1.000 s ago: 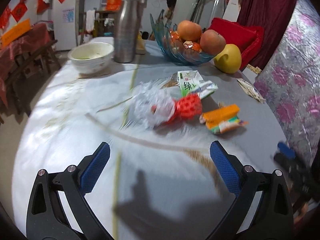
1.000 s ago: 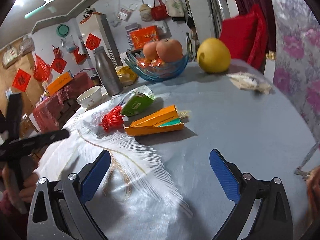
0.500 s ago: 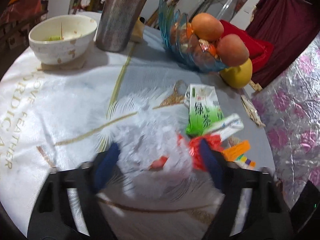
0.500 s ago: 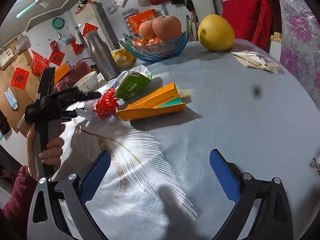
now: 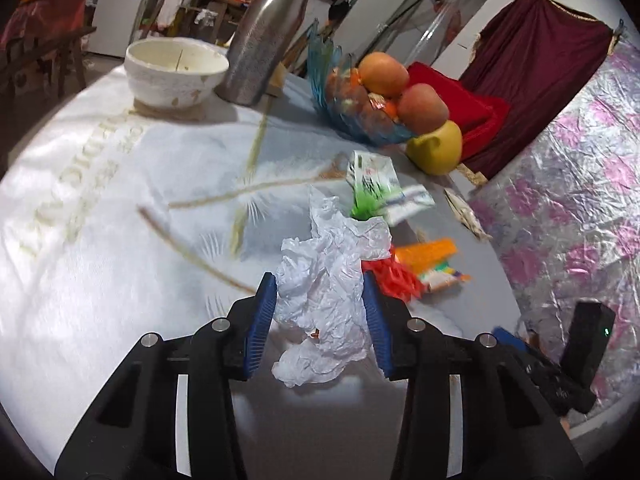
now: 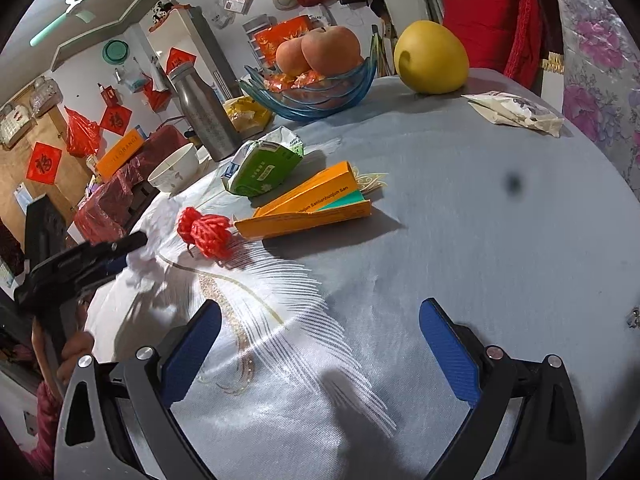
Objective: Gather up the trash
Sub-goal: 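Grasp the crumpled white plastic bag with the left gripper, then grasp the red string tassel with the right gripper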
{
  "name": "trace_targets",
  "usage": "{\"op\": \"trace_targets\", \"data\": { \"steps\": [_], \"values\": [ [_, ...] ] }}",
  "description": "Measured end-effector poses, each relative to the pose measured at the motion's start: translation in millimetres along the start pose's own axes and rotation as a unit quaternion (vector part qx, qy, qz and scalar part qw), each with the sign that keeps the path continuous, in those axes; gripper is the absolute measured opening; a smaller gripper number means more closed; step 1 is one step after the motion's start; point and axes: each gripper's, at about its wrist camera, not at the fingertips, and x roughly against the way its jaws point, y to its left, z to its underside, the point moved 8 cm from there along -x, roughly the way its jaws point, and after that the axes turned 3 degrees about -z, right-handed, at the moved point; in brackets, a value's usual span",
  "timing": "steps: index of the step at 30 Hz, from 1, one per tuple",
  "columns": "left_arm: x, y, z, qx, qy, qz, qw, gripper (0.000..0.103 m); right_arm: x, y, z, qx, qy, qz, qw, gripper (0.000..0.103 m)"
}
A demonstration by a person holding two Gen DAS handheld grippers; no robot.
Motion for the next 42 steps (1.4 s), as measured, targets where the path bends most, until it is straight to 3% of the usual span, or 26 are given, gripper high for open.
{"op": "trace_targets", "data": {
  "steps": [7, 10, 14, 16, 17, 18, 20, 25, 29, 34, 37, 42],
  "values": [
    [-10.0, -7.7, 12.1, -0.024, 0.018, -0.032, 0.9990, 0.049, 5.9, -1.9, -0.5, -0.007, -0.011, -0.004, 1.000, 0.097],
    [-17.5, -10.0, 18.7, -0.051, 0.027, -0.073, 0.9956, 0.061, 6.6, -4.5, -0.1, -0.016, -0.013, -0.008, 1.000, 0.097],
    [-19.7, -10.2, 20.7, -0.067, 0.024, -0.093, 0.9931, 0.061, 5.8, -4.4, 0.2, -0.018, -0.011, -0.007, 1.000, 0.097],
    [-19.5, -9.3, 20.7, -0.071, 0.020, -0.100, 0.9923, 0.057, 4.7, -3.7, 0.4, -0.017, -0.010, -0.005, 1.000, 0.097],
    [-19.3, -9.6, 20.5, -0.071, 0.019, -0.097, 0.9926, 0.042, 4.2, -3.6, 0.3, -0.016, -0.010, -0.004, 1.000, 0.097],
    [-18.7, -10.1, 20.3, -0.072, 0.018, -0.093, 0.9929, 0.037, 3.7, -3.2, 0.1, -0.015, -0.009, -0.003, 1.000, 0.097],
    [-12.5, -10.1, 17.0, -0.075, 0.000, -0.100, 0.9922, 0.033, 3.3, -1.0, -1.0, -0.010, -0.009, -0.009, 1.000, 0.097],
    [5.0, -10.9, 8.1, -0.082, -0.040, -0.120, 0.9886, 0.033, -2.9, 1.4, -8.4, -0.013, 0.009, -0.015, 1.000, 0.097],
    [10.7, -4.2, 3.3, -0.063, -0.046, -0.116, 0.9901, 0.033, -7.4, 24.9, -22.1, -0.016, 0.021, -0.064, 0.998, 0.096],
    [25.2, 10.3, -6.1, -0.020, -0.068, -0.106, 0.9919, 0.033, -32.6, 85.3, -33.2, 0.086, 0.036, -0.058, 0.994, 0.081],
    [31.1, 17.3, -9.8, -0.001, -0.074, -0.095, 0.9927, 0.033, -54.4, 115.9, -37.5, 0.139, 0.049, -0.056, 0.988, 0.078],
    [30.5, 13.8, -8.9, -0.002, -0.068, -0.079, 0.9946, 0.033, -89.9, 135.0, -43.4, 0.162, 0.072, -0.053, 0.983, 0.074]
  ]
}}
